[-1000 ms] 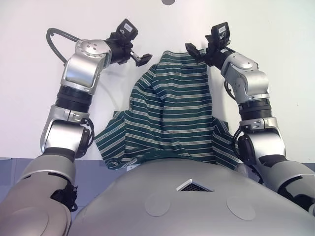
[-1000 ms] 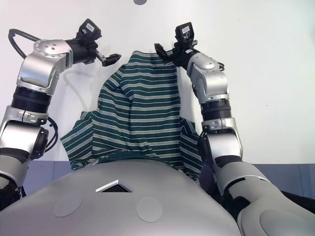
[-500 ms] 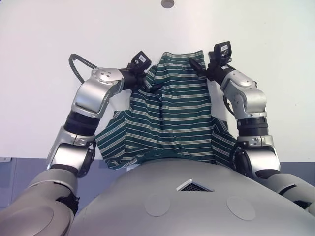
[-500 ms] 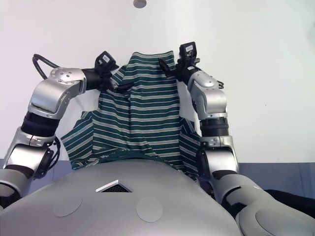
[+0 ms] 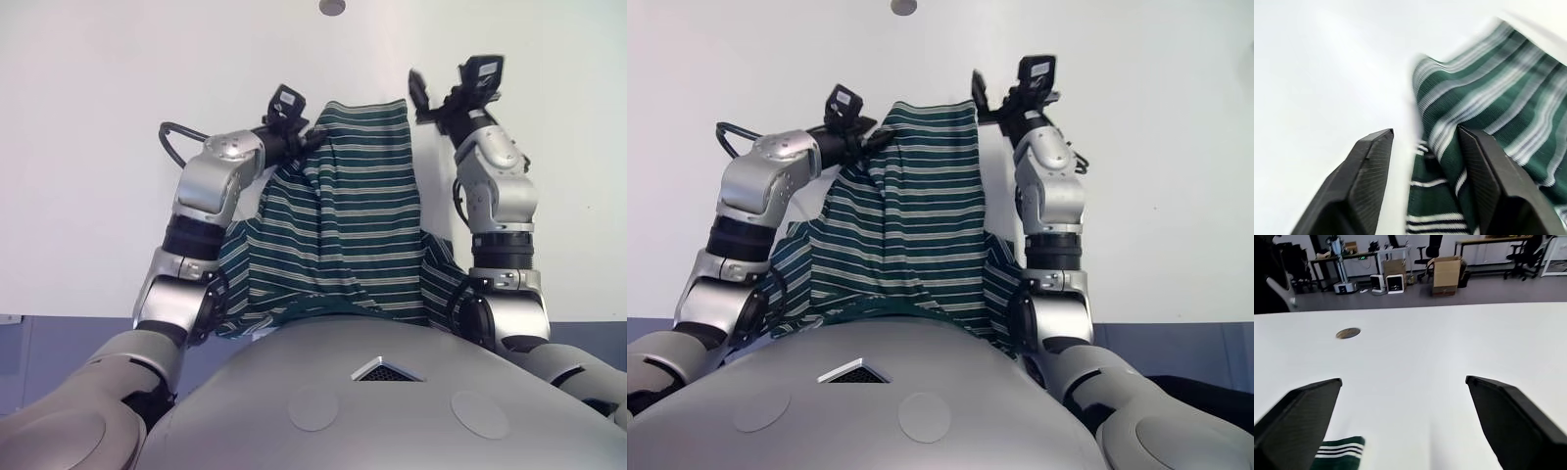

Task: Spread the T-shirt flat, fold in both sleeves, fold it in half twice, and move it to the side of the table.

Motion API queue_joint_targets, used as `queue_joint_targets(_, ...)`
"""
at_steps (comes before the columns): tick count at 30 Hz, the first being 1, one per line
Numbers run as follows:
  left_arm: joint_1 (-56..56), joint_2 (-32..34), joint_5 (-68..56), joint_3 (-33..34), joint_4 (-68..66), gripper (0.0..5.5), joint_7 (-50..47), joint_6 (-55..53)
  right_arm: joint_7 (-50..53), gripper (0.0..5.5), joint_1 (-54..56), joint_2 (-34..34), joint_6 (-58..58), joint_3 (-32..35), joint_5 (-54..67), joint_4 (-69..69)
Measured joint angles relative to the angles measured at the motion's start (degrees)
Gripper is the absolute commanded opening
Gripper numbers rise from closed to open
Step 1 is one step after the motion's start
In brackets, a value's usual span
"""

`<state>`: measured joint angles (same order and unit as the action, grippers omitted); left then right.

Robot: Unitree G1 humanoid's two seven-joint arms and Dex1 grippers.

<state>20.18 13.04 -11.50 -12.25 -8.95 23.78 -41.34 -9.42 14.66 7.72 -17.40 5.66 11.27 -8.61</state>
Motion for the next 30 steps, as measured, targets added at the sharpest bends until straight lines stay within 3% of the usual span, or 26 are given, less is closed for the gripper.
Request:
queue_joint_targets(4, 3.2, -2.0, 1.0, 1.3, -7.6, 1.16, -2.1, 5.6, 5.5, 4.77, 4.3, 0.1, 4.3, 6.2, 0.3, -2.3)
queue_joint_targets(10, 9.5, -2.6, 4.4, 2.0, -18.8, 0.06, -3.3, 13.9, 8.9, 4.77, 5.9, -0.2, 7.7, 10.0, 0.7, -4.7)
queue_joint_targets(13, 16.2, -0.8, 10.8, 2.0, -26.1, 0.03, -8.1, 24.9, 10.0, 4.77, 6.1, -0.5, 9.0, 10.7, 0.7, -6.4)
queue_joint_targets(16, 19.9, 1.6, 17.9, -1.4, -23.7, 0.03, -9.4, 34.9, 10.1, 4.77, 7.1, -0.4, 10.1, 11.2, 0.8, -6.7)
queue_joint_targets(22, 0.7, 8.6, 28.1, -12.2, 0.2, 0.03, -4.1, 43.2, 10.2, 4.77, 6.8, -0.5, 11.3, 11.9, 0.7, -7.2)
queue_joint_targets(26, -9.0, 14.3, 30.8, -17.1, 5.5, 0.03, 2.1, 49.3, 10.3, 4.77, 6.6, -0.5, 11.8, 11.8, 0.4, -8.4)
queue_joint_targets(27, -9.3, 14.3, 30.6, -17.2, 6.2, 0.41, 2.8, 49.6, 10.5, 4.77, 6.6, -0.5, 11.9, 11.8, 0.2, -8.4)
queue_joint_targets(30, -9.4, 12.1, 27.4, -16.1, 7.6, 0.79, 3.7, 51.2, 10.7, 4.77, 6.6, -0.5, 12.4, 11.8, 0.0, -8.7)
